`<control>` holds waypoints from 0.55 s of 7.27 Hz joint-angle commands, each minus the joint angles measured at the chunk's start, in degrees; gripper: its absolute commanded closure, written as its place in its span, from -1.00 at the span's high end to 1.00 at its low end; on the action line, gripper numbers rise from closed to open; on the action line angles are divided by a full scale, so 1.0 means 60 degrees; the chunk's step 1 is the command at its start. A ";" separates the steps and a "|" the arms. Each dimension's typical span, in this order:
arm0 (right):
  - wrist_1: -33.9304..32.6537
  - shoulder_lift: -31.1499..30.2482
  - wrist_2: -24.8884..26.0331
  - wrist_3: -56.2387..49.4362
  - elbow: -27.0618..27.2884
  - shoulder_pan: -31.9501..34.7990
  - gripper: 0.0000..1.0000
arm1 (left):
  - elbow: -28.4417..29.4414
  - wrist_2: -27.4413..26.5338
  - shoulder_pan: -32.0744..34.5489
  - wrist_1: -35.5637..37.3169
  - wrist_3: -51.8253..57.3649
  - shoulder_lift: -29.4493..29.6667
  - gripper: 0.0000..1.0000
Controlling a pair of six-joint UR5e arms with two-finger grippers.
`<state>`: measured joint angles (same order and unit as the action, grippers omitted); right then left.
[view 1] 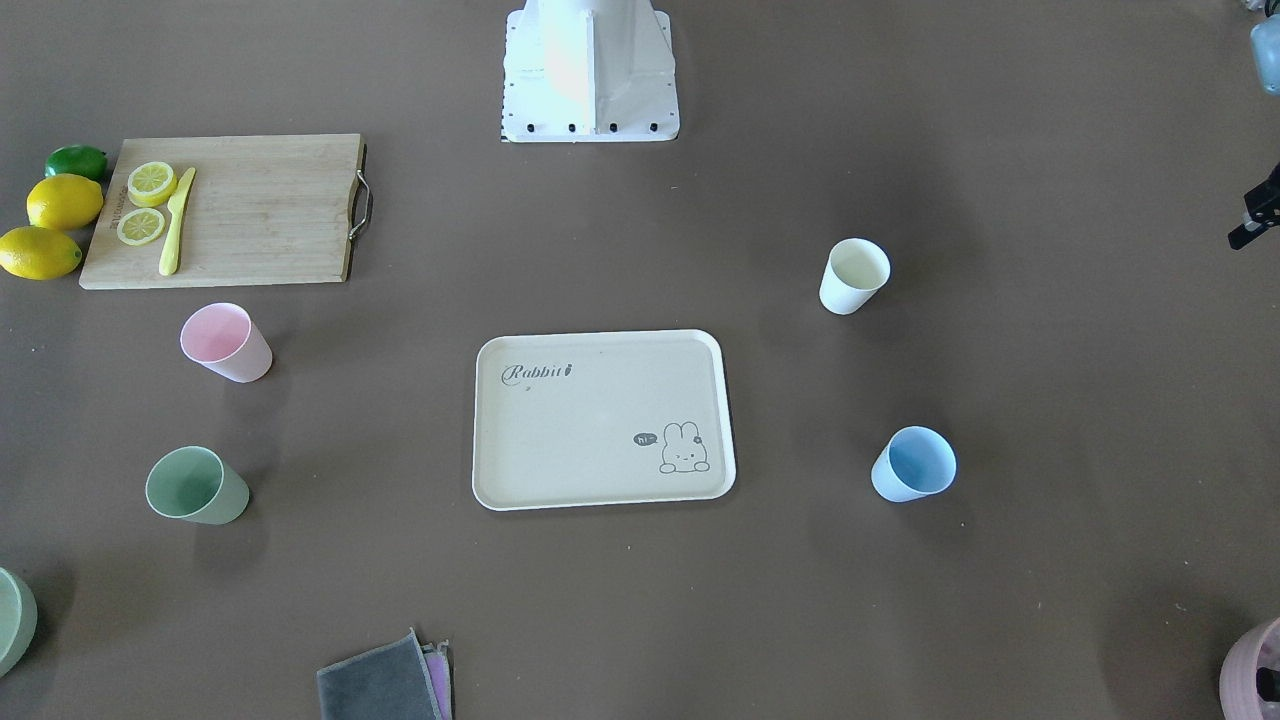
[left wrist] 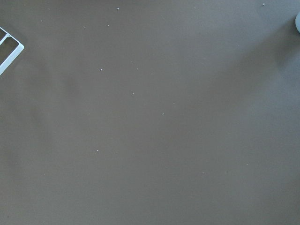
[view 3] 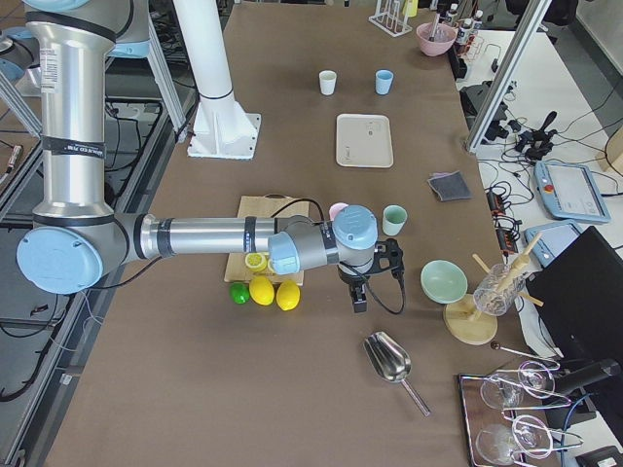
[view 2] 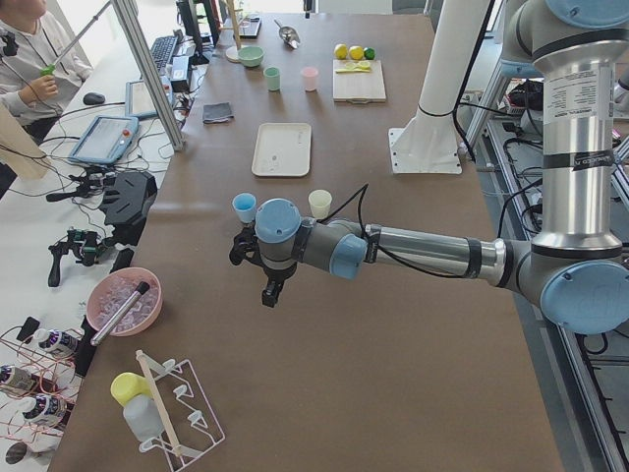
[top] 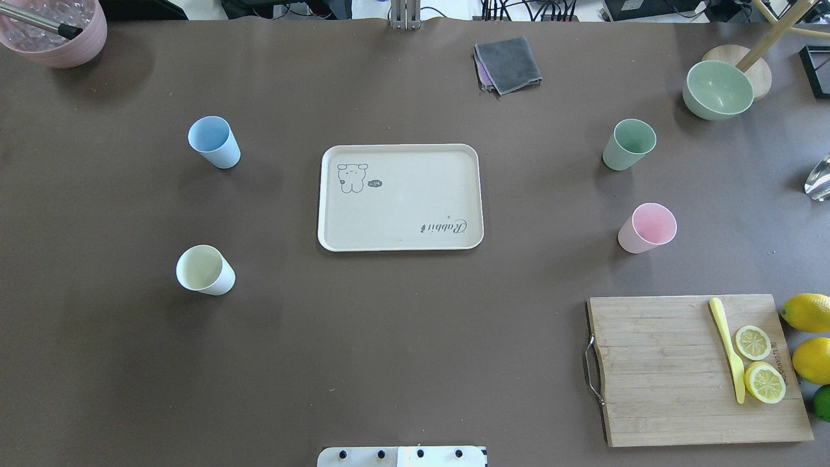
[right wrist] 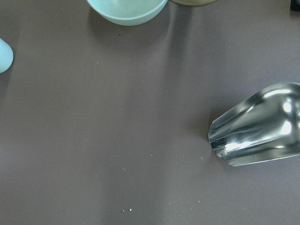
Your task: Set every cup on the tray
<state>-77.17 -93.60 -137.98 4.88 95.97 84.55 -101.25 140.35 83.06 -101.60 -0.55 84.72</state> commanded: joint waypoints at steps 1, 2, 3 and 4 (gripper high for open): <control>0.0000 0.0000 -0.0030 0.0094 0.0030 0.0000 1.00 | -0.0029 0.0003 -0.0146 0.0014 0.0221 0.0132 0.97; 0.0000 0.0058 -0.0045 0.0095 0.0016 0.0000 1.00 | 0.0000 -0.0012 -0.0278 0.0014 0.0223 0.0105 0.97; 0.0000 0.0117 -0.0059 0.0110 0.0030 0.0000 1.00 | -0.0043 0.0002 -0.0279 -0.0029 0.0194 0.0061 0.97; 0.0044 0.0146 -0.0059 0.0081 0.0059 -0.0015 1.00 | 0.0029 -0.0113 -0.0279 -0.0015 0.0194 0.0046 0.97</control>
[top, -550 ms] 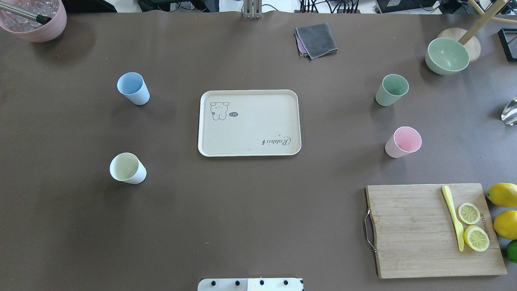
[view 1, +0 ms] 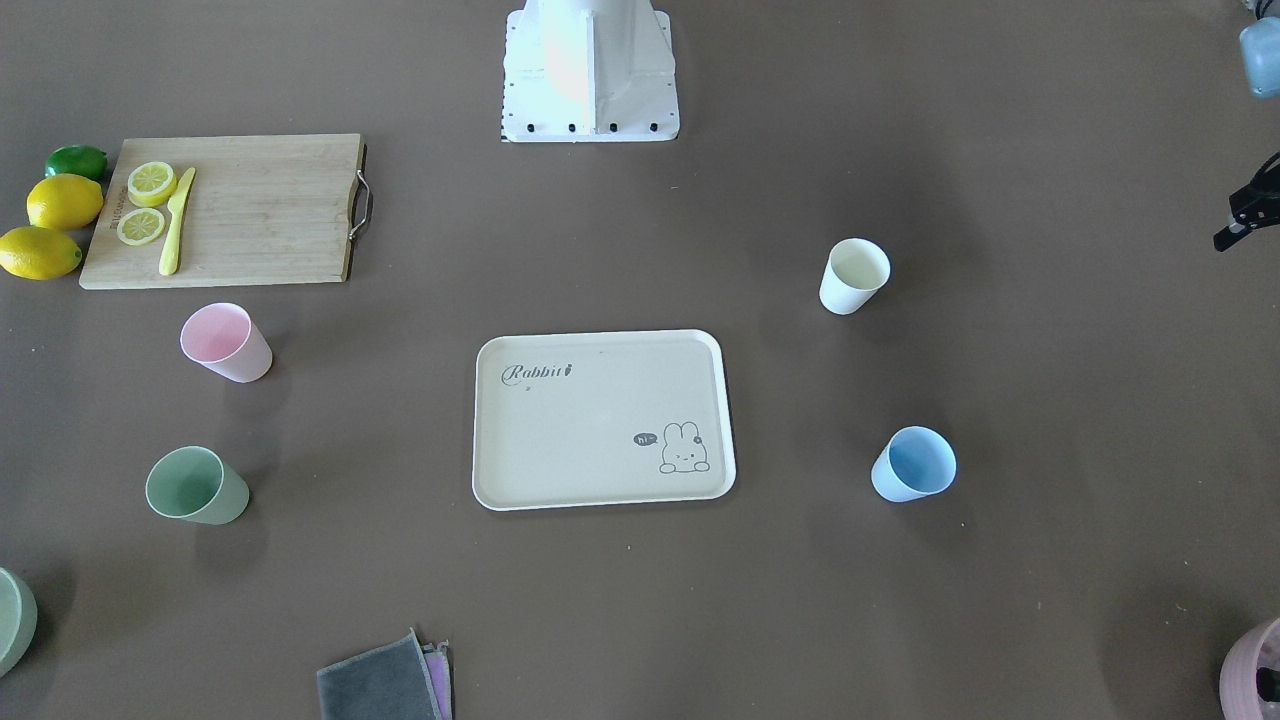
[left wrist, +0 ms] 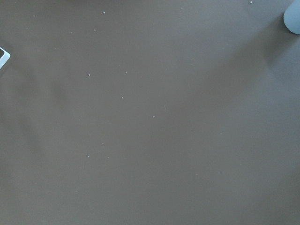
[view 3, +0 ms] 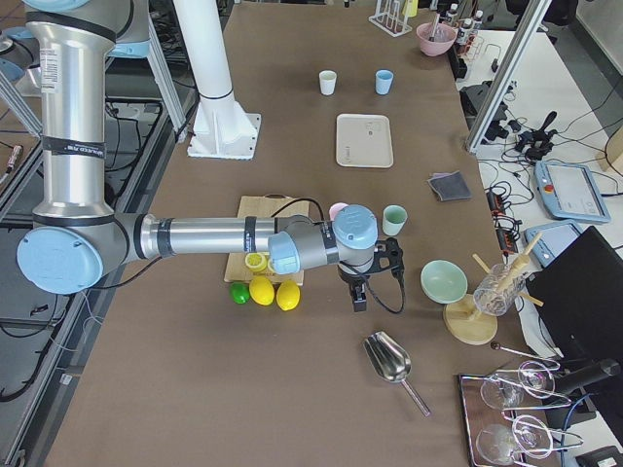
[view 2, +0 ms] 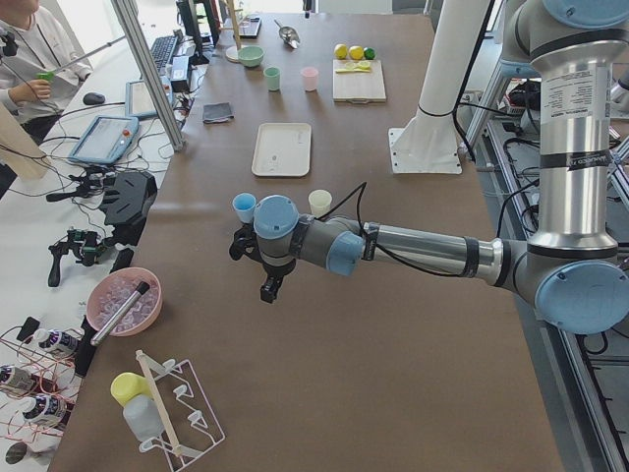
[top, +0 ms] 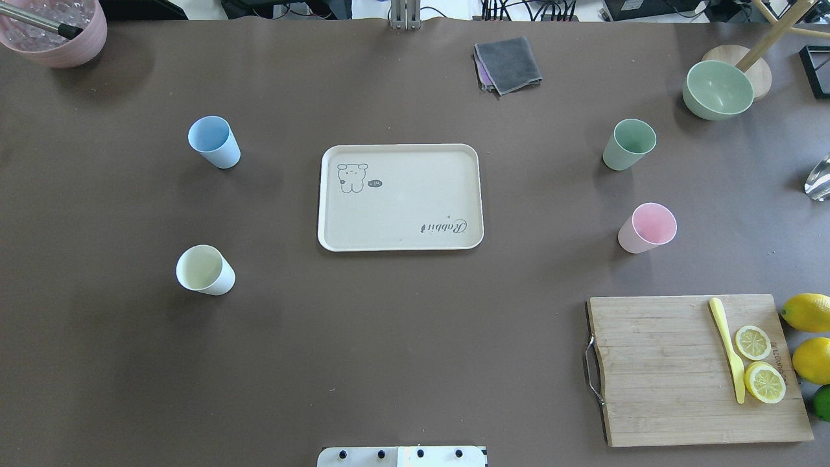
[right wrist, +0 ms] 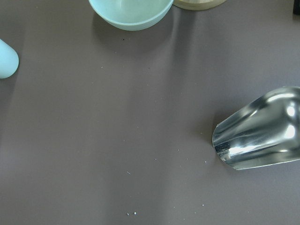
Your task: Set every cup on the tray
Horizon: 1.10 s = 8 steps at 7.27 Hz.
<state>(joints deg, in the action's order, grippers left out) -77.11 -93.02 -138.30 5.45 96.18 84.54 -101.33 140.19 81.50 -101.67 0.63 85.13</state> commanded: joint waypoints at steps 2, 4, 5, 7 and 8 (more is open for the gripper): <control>0.0020 0.0209 -0.0138 0.0146 0.0113 -0.0085 1.00 | 0.0147 0.0013 0.0054 -0.0018 -0.0002 -0.0082 0.97; 0.0064 0.0225 -0.0328 0.0249 0.0128 -0.0100 1.00 | 0.0087 0.0029 0.0054 -0.0047 0.0085 0.0049 0.97; 0.0093 0.0152 -0.0344 0.0366 0.0099 -0.0086 1.00 | 0.0000 0.0044 0.0069 -0.0048 -0.0001 -0.0052 0.96; 0.0122 0.0108 -0.0300 0.0411 0.0084 -0.0100 1.00 | -0.0322 0.0058 0.0127 -0.0135 0.0042 -0.0112 0.97; 0.0137 0.0108 -0.0315 0.0411 0.0113 -0.0100 1.00 | -0.0410 0.0044 0.0142 -0.0483 -0.0001 -0.0112 0.97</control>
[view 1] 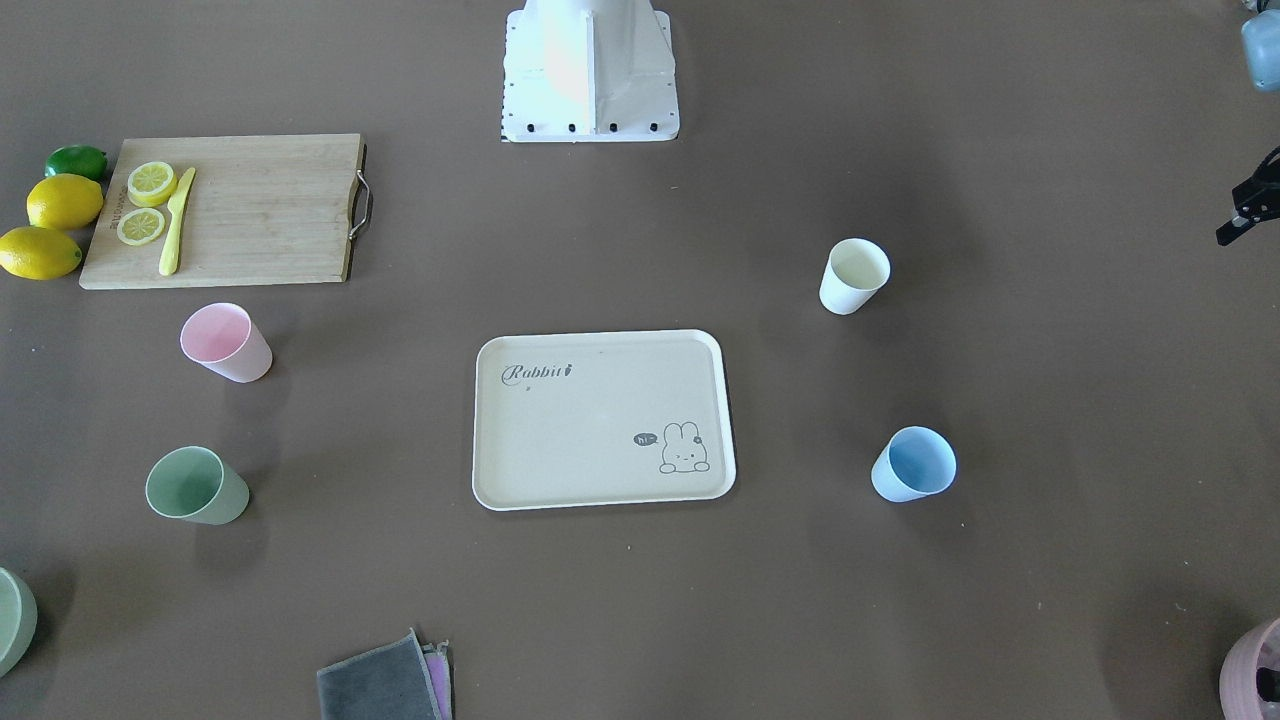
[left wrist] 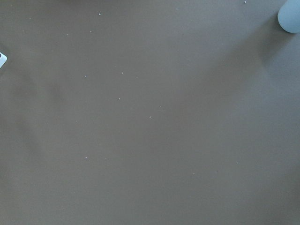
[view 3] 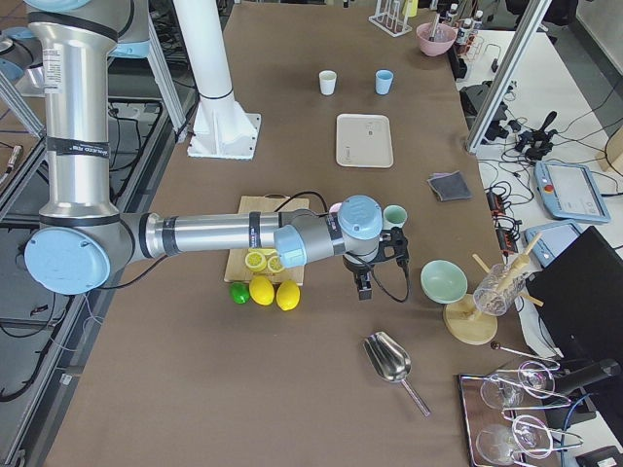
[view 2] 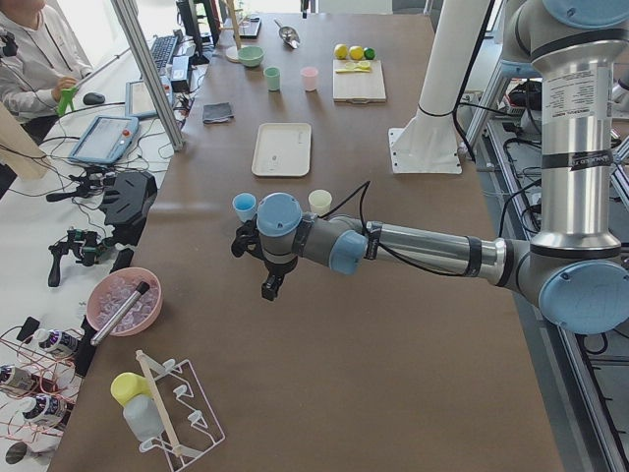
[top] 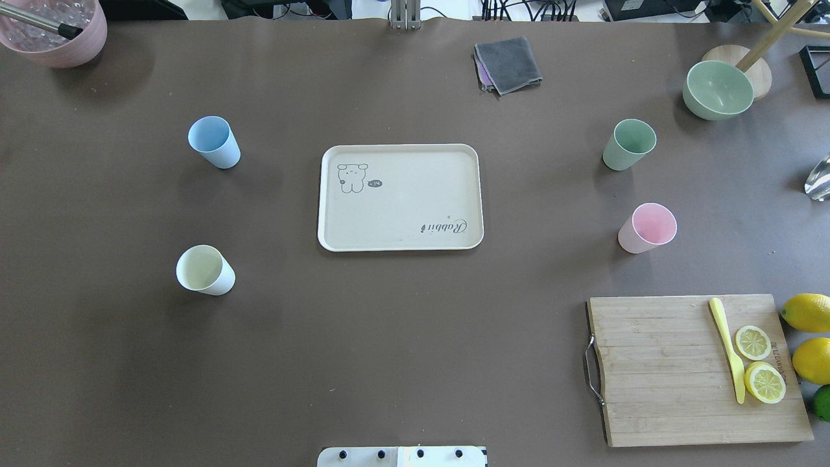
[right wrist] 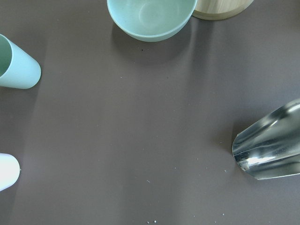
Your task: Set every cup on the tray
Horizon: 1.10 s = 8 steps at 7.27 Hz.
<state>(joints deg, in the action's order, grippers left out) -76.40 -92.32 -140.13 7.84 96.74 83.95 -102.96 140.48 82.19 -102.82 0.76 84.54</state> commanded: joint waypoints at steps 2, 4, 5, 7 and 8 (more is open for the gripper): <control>0.0019 0.0078 -0.0038 0.0026 0.0151 -0.0264 1.00 | -0.0416 -0.0005 0.0027 -0.0339 -0.0416 -0.0233 0.96; 0.0106 0.0166 0.0092 0.1217 0.0749 -0.1577 1.00 | -0.0725 -0.0006 -0.0278 -0.1283 -0.2741 -0.0160 0.96; 0.0730 0.0254 0.0239 0.2242 0.0738 -0.2092 1.00 | -0.0755 -0.0035 -0.0817 -0.1711 -0.3634 -0.0102 0.96; 0.2063 0.0342 0.0633 0.4147 0.0738 -0.3291 0.99 | -0.0755 -0.0137 -0.1421 -0.2664 -0.5116 -0.0043 0.96; 0.2229 0.0575 0.1056 0.4577 0.0694 -0.3893 0.98 | -0.0740 -0.0137 -0.1611 -0.2697 -0.5572 0.0131 0.96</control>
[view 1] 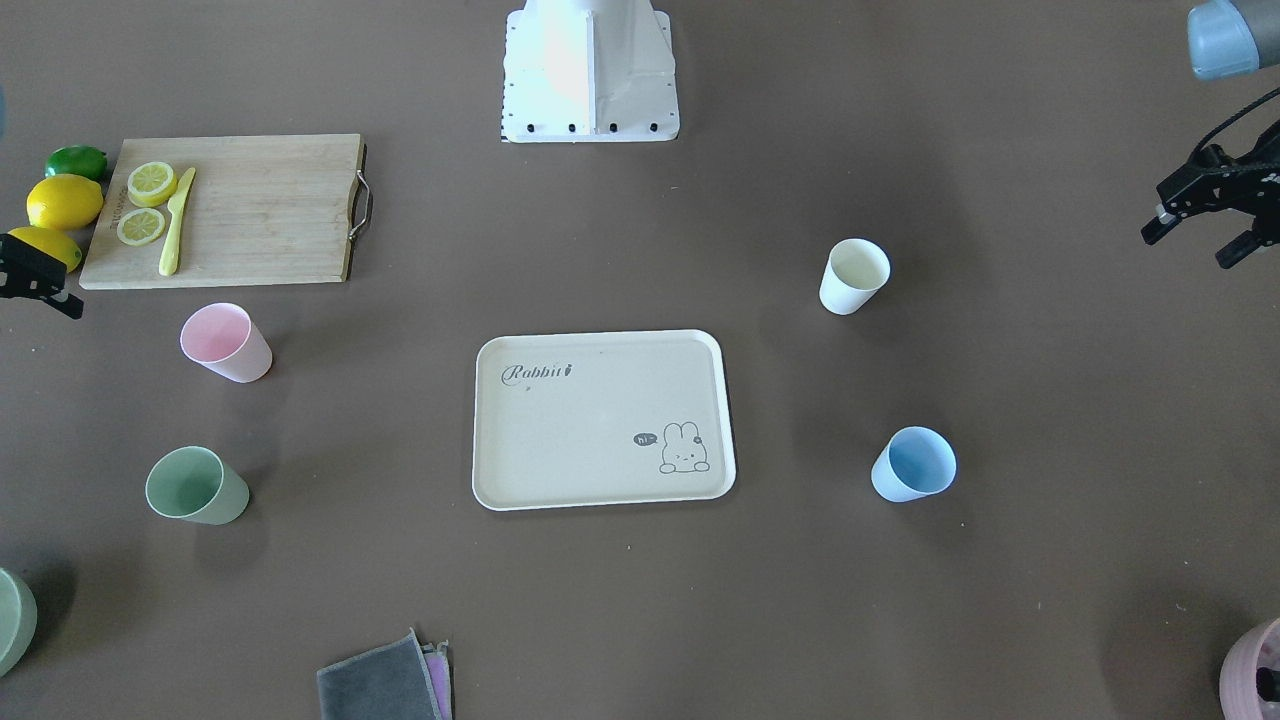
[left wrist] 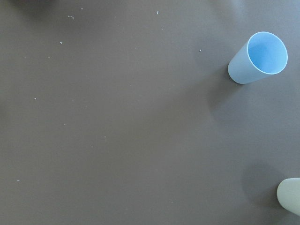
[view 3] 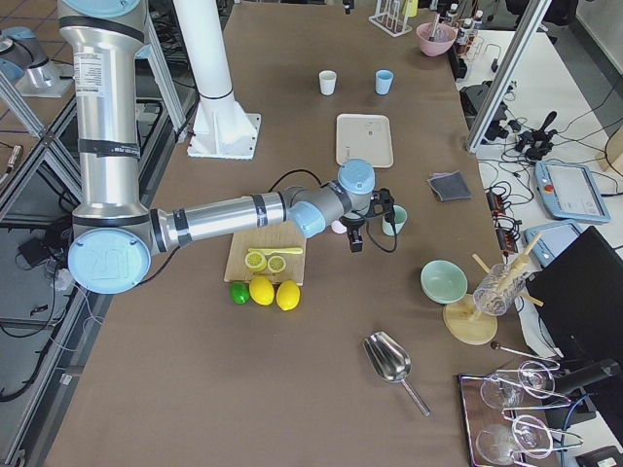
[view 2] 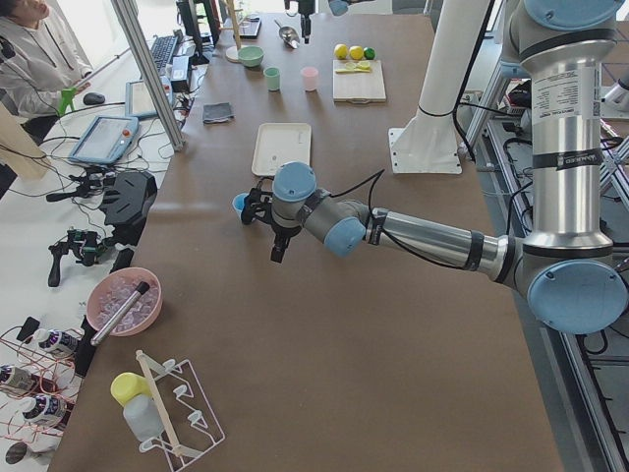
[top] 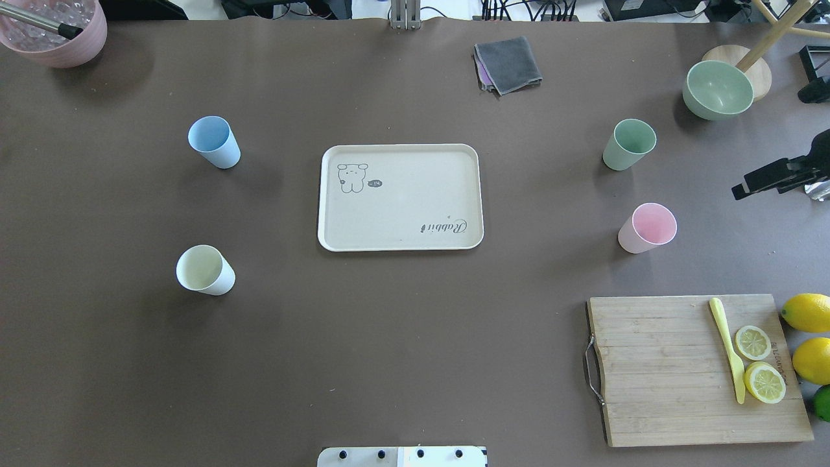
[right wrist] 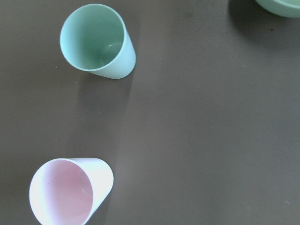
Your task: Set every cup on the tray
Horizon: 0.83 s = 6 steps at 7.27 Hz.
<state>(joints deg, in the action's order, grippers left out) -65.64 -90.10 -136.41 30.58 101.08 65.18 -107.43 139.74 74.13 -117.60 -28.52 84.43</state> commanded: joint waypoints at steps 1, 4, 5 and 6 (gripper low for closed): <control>0.0437 0.0482 0.0599 0.1097 -0.0132 -0.1263 0.98 | 0.0004 -0.0013 -0.0313 -0.0235 -0.0768 0.0166 0.96; 0.0437 0.0793 0.0792 0.1320 -0.0601 -0.1795 0.66 | 0.0106 -0.0042 -0.0313 -0.0220 -0.0754 0.0297 0.96; 0.0437 0.0778 0.0792 0.1232 -0.0805 -0.1781 0.58 | 0.0106 -0.0042 -0.0313 -0.0220 -0.0783 0.0298 0.96; 0.0437 0.0778 0.0806 0.1246 -0.0938 -0.1781 0.37 | 0.0048 -0.0028 -0.0313 -0.0220 -0.0812 0.0298 0.96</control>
<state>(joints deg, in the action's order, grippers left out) -63.02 -85.47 -131.66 38.14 96.55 54.55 -106.93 139.51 72.25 -118.93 -33.21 86.15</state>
